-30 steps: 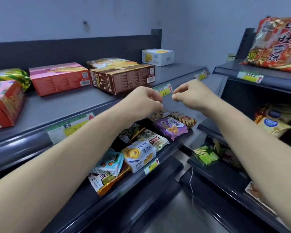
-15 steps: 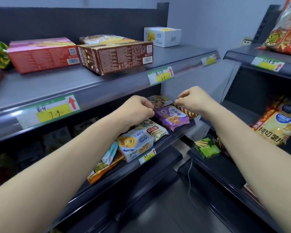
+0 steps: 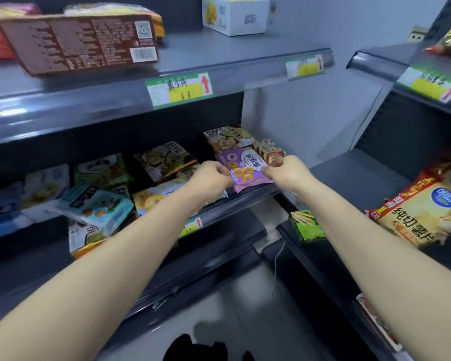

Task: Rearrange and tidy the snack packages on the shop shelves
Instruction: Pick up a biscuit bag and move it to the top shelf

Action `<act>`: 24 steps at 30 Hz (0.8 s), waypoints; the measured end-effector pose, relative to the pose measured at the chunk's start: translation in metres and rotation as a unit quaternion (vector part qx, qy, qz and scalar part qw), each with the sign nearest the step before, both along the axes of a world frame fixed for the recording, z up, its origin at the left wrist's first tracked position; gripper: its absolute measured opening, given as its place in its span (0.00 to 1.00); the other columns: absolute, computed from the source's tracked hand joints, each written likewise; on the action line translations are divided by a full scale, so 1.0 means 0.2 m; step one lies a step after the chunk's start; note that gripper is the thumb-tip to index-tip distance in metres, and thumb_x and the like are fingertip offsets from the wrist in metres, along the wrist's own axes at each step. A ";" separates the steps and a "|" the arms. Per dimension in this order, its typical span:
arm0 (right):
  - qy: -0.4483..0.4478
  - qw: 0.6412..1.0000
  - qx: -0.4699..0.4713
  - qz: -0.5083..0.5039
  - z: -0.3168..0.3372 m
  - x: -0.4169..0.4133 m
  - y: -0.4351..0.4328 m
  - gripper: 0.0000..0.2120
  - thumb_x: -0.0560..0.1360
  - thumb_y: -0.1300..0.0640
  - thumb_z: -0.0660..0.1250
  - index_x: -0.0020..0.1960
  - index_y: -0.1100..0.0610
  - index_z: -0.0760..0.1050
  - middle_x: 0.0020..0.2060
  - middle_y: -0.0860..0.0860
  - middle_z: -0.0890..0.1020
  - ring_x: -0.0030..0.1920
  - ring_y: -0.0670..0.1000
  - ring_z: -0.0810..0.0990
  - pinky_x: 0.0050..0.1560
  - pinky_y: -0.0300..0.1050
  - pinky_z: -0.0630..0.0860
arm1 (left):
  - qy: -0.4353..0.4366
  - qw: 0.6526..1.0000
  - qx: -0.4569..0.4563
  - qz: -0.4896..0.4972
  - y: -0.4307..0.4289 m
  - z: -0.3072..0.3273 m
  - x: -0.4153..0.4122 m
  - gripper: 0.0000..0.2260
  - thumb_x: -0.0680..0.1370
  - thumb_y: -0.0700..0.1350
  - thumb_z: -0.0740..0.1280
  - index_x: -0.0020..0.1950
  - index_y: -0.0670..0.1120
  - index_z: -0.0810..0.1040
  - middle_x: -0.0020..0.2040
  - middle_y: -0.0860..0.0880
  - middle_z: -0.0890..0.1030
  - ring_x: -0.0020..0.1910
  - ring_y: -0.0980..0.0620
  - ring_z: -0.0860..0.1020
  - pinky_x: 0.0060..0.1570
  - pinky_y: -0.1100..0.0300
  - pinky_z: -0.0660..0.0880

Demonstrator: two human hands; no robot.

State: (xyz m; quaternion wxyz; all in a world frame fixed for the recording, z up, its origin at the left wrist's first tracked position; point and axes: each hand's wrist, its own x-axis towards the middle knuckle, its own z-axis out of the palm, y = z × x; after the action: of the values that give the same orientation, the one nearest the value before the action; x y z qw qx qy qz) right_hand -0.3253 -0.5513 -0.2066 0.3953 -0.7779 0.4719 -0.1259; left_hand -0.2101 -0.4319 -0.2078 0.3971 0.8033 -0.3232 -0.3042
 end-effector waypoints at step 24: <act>-0.063 0.926 0.332 -0.167 -0.49 0.41 -0.45 0.12 0.76 0.55 0.67 0.57 0.57 0.71 0.45 0.53 0.74 0.44 0.50 0.73 0.45 0.42 0.76 | -0.074 0.992 0.103 -0.027 -0.82 -0.47 0.53 0.17 0.74 0.41 0.69 0.63 0.42 0.74 0.59 0.44 0.79 0.57 0.45 0.78 0.53 0.58 0.72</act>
State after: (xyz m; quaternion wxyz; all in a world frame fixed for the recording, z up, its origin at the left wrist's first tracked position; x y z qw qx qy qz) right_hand -0.2435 -0.6403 -0.3053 0.6331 -0.5027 0.5839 -0.0753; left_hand -0.1044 -0.5953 -0.3025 0.2791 0.8513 -0.3398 -0.2861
